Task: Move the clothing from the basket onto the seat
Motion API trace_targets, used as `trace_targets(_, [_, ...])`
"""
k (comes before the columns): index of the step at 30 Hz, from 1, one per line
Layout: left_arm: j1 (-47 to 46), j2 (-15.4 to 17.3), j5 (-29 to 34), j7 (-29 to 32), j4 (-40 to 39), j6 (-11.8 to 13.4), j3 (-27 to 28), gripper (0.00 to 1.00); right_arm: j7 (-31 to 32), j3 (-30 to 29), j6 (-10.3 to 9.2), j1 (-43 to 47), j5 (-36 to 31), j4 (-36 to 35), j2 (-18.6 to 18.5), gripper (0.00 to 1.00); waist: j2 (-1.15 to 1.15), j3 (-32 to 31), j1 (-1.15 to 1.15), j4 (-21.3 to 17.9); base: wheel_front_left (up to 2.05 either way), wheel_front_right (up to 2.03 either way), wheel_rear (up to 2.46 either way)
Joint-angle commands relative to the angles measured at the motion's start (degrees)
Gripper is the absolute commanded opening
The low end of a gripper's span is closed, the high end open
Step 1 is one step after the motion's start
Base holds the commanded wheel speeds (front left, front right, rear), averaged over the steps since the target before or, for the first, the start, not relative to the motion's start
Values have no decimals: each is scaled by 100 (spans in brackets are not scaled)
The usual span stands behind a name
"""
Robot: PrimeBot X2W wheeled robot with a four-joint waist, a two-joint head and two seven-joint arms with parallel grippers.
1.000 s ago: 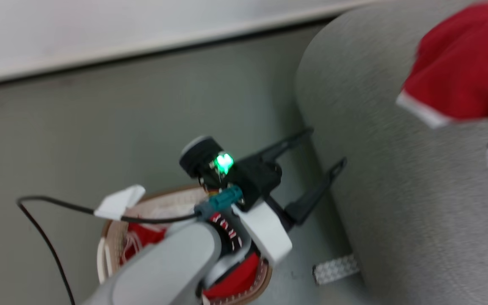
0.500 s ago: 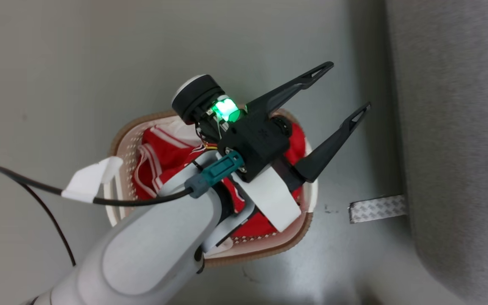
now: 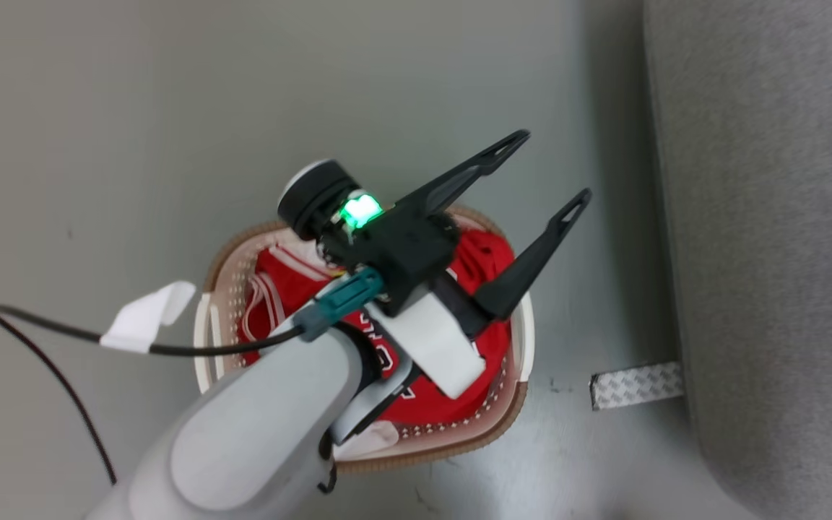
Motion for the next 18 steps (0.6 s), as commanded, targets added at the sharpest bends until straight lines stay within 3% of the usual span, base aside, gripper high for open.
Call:
trace_targets(1, [225, 69, -151, -105, 93, 49, 46, 100, -29, 167, -14, 445, 49, -311, 84, 100, 0, -555, -1, -81, 0, 0, 0])
trace_targets(9, [1153, 22, -531, -519, 531, 374, 163, 100, -32, 1239, -14, 2027, -278, -1365, 227, 100, 0, -1971, -1, 10, 0, 0, 0])
trace_targets(18, [2224, 95, -851, -1111, 1151, 918, 471, 100, -31, 2085, -14, 3394, -417, -1836, 343, 100, 0, -3369, -1, 429, 0, 0, 0])
